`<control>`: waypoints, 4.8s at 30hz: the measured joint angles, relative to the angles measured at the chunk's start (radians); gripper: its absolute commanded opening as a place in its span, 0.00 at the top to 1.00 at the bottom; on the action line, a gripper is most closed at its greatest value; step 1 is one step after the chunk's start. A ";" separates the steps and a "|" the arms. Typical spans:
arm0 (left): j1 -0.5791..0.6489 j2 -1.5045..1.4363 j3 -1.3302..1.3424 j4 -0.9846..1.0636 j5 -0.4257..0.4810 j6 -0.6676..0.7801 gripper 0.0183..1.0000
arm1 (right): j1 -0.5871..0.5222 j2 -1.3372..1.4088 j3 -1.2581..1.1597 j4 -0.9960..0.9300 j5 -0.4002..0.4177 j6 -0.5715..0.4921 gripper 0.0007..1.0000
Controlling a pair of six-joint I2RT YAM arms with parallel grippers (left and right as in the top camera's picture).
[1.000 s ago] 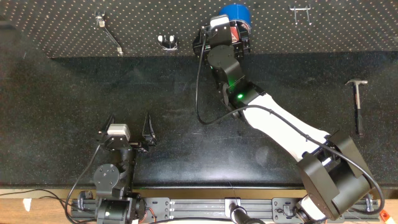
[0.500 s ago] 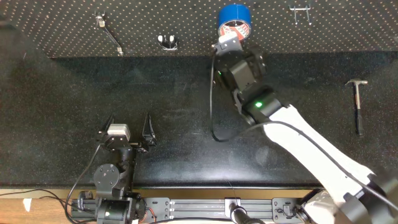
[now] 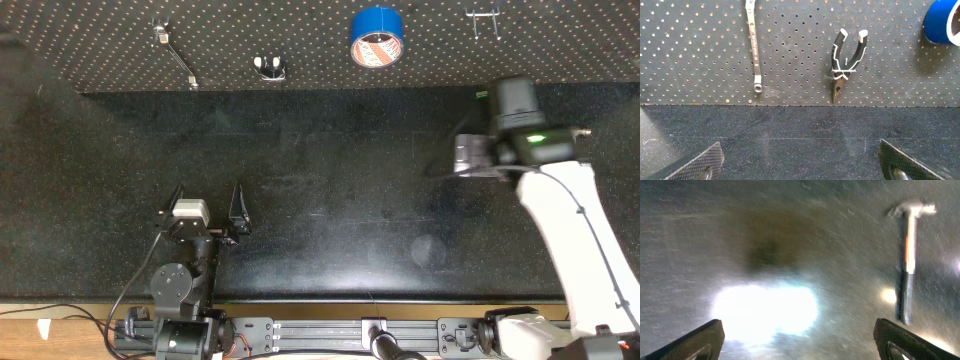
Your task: Place Tools Onto Pegboard
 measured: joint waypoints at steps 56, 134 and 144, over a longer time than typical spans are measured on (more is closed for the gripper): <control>0.000 0.000 0.000 0.000 0.000 0.000 0.00 | -0.712 0.375 -0.005 0.074 -0.174 -0.859 0.17; 0.000 0.000 0.000 0.000 0.000 0.000 0.00 | -0.718 0.388 -0.007 0.137 -0.244 -0.851 0.93; 0.000 -0.001 0.000 0.000 0.000 0.000 0.00 | -0.404 -0.093 -0.013 0.440 -0.703 -0.455 0.93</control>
